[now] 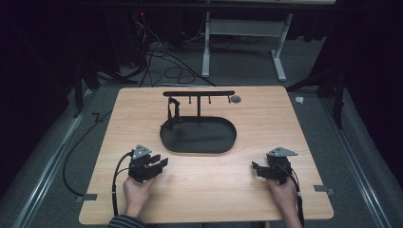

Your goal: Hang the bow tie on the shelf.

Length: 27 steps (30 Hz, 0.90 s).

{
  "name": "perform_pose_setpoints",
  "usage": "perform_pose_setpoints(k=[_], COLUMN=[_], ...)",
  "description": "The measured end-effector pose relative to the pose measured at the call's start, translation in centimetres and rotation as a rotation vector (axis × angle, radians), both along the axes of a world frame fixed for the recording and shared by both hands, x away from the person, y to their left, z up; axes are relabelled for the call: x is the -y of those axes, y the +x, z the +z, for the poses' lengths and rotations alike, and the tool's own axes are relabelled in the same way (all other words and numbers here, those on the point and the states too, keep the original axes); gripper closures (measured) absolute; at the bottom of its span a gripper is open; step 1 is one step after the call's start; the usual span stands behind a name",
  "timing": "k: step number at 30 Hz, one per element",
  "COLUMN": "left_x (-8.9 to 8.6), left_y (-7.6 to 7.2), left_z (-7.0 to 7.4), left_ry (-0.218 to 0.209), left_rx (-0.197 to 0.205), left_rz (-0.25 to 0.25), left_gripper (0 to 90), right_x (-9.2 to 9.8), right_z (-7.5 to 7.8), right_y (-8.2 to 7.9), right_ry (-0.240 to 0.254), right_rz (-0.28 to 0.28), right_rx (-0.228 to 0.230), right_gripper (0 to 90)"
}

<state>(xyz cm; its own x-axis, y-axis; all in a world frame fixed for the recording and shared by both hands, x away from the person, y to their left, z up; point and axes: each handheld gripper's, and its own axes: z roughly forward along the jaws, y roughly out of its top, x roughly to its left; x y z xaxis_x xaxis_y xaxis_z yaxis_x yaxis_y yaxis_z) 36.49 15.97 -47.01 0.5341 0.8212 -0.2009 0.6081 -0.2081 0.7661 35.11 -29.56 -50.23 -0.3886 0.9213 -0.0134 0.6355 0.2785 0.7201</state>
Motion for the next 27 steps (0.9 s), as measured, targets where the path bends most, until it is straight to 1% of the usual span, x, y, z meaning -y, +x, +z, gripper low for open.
perform_pose_setpoints(k=[6, 8, 15, 27], left_x=[0.3, 0.5, 1.0, 2.0], left_y=[0.2, 0.3, 0.5, 0.9], left_z=[-0.4, -0.5, -0.9, -1.7], left_ry=[0.005, 0.02, 0.027, 0.067], left_rx=[-0.013, -0.01, -0.016, -0.028], left_rz=[-0.003, -0.003, -0.009, -0.025], left_gripper=[59.7, 59.6, 59.3, 59.1], right_x=[0.0, 0.0, 0.0, 0.0], right_z=[0.0, 0.0, 0.0, 0.0], right_y=[0.0, 0.0, 0.0, 0.0], right_ry=[0.0, 0.0, 0.0, 0.0], right_rz=[0.0, 0.0, 0.0, 0.0], right_rx=[0.0, 0.0, 0.0, 0.0], right_gripper=[28.8, 28.8, 28.8, 28.8])
